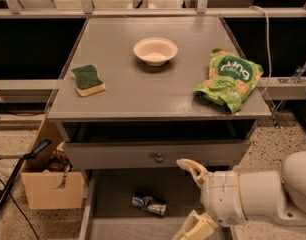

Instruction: Pick redbull can from middle drawer and place on counter

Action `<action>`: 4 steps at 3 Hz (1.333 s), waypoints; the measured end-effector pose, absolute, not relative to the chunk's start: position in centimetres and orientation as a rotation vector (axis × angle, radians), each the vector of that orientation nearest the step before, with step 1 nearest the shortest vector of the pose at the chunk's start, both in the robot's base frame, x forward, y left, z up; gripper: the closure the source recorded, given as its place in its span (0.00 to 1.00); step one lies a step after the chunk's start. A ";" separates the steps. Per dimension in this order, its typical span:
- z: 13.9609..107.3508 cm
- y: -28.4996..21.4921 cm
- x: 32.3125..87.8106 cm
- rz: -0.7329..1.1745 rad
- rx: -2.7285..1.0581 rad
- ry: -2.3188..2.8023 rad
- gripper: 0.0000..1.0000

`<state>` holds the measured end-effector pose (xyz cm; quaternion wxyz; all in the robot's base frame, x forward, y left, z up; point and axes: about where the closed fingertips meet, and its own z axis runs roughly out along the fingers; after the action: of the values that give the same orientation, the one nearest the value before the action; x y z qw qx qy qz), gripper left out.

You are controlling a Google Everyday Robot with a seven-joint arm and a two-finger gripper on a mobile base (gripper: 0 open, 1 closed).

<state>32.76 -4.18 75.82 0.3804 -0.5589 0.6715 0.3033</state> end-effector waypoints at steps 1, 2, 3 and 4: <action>72.1 -6.1 35.4 0.654 -1.413 1.765 0.00; 68.8 -9.9 37.9 0.488 -1.394 1.839 0.00; 68.9 -9.9 38.0 0.485 -1.393 1.839 0.00; 68.0 -8.5 37.3 0.477 -1.434 1.824 0.00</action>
Offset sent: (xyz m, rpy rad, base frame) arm 0.0744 -0.0996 -0.1070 -0.2631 -0.1076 -0.2432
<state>37.30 -8.53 68.02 0.3770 -0.5609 0.7131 0.1864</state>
